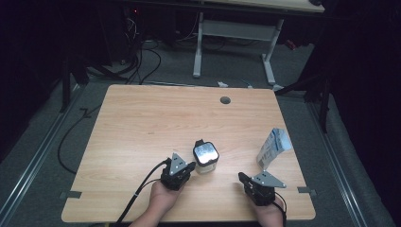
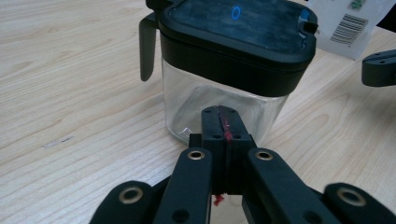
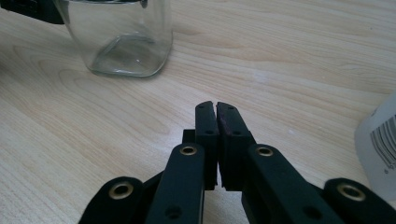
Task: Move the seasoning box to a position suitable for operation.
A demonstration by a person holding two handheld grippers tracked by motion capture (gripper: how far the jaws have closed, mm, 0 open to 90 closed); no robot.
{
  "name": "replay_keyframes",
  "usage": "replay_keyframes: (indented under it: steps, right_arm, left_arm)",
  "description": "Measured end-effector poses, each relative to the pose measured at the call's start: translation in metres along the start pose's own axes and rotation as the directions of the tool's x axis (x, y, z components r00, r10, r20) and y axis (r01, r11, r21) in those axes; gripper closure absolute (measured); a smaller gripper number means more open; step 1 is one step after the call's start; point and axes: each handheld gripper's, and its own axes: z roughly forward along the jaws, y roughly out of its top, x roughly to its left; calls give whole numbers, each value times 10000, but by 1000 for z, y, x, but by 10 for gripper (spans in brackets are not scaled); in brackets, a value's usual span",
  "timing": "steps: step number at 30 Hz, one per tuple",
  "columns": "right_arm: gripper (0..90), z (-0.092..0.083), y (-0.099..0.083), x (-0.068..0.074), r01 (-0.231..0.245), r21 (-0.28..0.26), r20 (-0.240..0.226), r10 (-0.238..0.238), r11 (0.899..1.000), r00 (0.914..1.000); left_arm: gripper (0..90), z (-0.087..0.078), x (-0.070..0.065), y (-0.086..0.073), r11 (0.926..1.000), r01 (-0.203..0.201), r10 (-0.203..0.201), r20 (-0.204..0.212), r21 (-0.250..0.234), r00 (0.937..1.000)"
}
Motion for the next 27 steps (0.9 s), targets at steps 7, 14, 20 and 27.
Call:
replay_keyframes:
  steps: [7,14,20,27]
  right_arm:
    - [885,2,2,3,83,-38,-79,-83,10000,9999]
    - [900,13,11,7,-156,-70,30,156,9999,9999]
    - [900,37,31,23,158,184,70,-159,9997,9998]
    - [899,36,29,22,258,292,200,-264,9992,9995]
  left_arm:
    - [900,-1,4,-1,9998,-196,197,-149,82,9997]
    - [900,13,39,14,9992,403,-405,-606,-50,9973]
    - [900,30,44,22,9993,360,-358,-214,64,9991]
    - [900,19,23,19,9999,61,-59,175,-114,9998]
